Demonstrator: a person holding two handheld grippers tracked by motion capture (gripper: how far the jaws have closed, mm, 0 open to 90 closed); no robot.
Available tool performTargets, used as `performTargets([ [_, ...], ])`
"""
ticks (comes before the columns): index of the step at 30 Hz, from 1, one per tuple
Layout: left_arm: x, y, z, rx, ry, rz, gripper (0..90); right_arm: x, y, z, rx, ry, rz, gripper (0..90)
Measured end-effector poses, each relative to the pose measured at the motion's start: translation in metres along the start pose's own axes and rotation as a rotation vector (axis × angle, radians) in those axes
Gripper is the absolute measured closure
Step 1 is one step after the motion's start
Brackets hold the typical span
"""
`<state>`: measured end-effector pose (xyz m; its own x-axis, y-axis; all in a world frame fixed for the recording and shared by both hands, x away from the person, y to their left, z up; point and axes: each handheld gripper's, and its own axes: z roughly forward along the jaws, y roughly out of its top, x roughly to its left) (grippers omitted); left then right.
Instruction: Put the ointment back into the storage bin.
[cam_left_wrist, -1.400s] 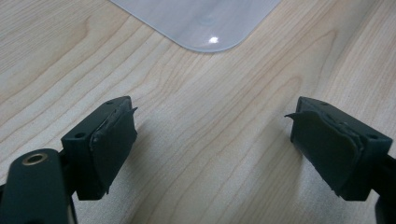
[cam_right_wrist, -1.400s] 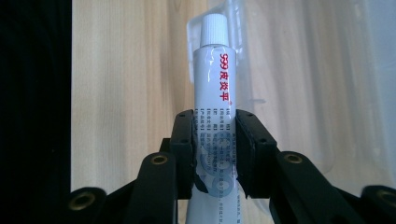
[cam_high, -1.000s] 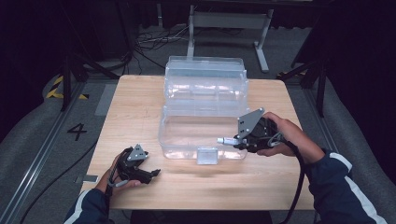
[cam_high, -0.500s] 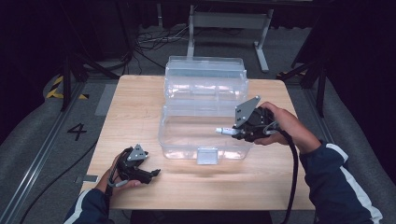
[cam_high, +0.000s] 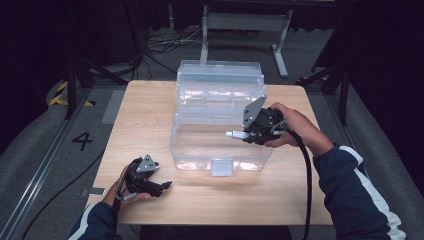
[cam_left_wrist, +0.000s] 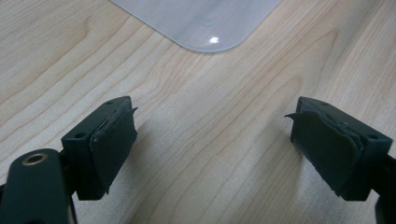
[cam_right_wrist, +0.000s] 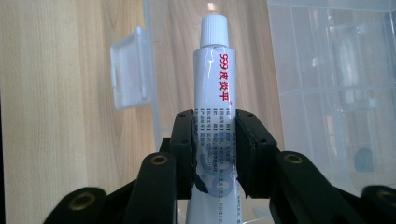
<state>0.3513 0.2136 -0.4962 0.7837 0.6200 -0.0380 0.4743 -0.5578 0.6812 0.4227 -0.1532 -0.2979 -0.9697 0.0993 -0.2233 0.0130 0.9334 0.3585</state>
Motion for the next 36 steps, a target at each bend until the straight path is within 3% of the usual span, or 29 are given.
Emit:
performTargets([
  [14,0.0,0.0,0.0,0.0,0.0,0.0,14.3,-0.012,0.005,0.019,0.015,0.032,0.015,70.3],
  [36,0.0,0.0,0.0,0.0,0.0,0.0,14.3,-0.019,0.0,0.068,0.104,0.092,0.027,70.3],
])
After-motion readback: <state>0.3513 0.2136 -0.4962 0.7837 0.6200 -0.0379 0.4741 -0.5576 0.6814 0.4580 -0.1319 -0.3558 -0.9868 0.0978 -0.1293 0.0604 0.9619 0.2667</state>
